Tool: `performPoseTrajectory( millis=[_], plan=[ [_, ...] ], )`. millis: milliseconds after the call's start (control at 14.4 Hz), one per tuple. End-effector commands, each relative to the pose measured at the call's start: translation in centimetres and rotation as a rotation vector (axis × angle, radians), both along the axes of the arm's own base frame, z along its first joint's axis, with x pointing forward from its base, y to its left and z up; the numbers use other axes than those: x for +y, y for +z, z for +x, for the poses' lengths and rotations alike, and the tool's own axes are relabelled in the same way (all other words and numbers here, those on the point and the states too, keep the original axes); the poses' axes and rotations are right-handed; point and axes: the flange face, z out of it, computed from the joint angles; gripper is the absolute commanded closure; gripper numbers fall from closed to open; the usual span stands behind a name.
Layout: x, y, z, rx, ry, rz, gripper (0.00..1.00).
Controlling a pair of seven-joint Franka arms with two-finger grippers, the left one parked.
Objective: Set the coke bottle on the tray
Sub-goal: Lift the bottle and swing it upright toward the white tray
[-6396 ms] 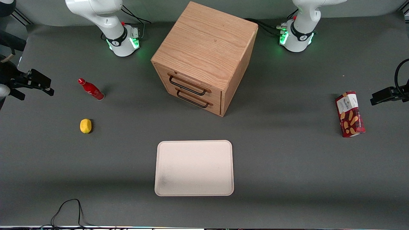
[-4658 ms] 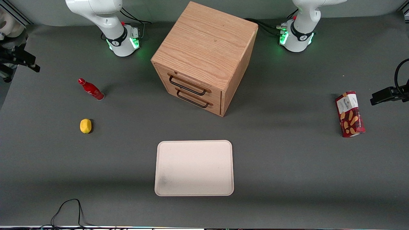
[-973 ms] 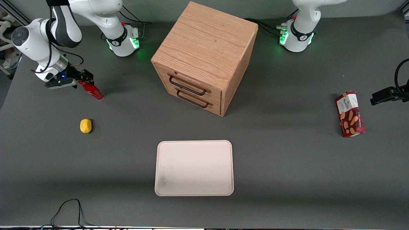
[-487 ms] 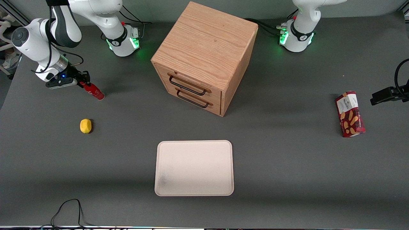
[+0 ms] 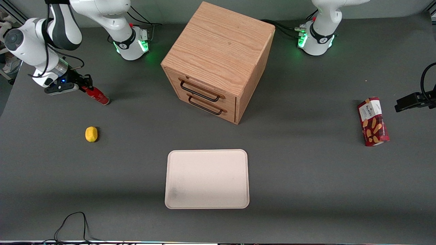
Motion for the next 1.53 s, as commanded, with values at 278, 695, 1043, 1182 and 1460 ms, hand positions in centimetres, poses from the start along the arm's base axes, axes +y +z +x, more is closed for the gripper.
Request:
performPoseTrajectory(
  millis=[278, 695, 1043, 1182, 1460],
  plan=[
    [2.0, 16.5, 5.1, 0.0, 0.074, -0.106, 0.92],
    [3.2, 30.2, 6.9, -0.017, 0.055, -0.085, 0.92],
    [4.9, 32.0, 11.3, -0.031, 0.08, -0.041, 0.92],
    [8.3, 32.6, 15.8, -0.051, 0.136, -0.025, 0.91],
    [14.8, 32.0, 23.0, -0.076, 0.222, -0.017, 0.92]
  ],
)
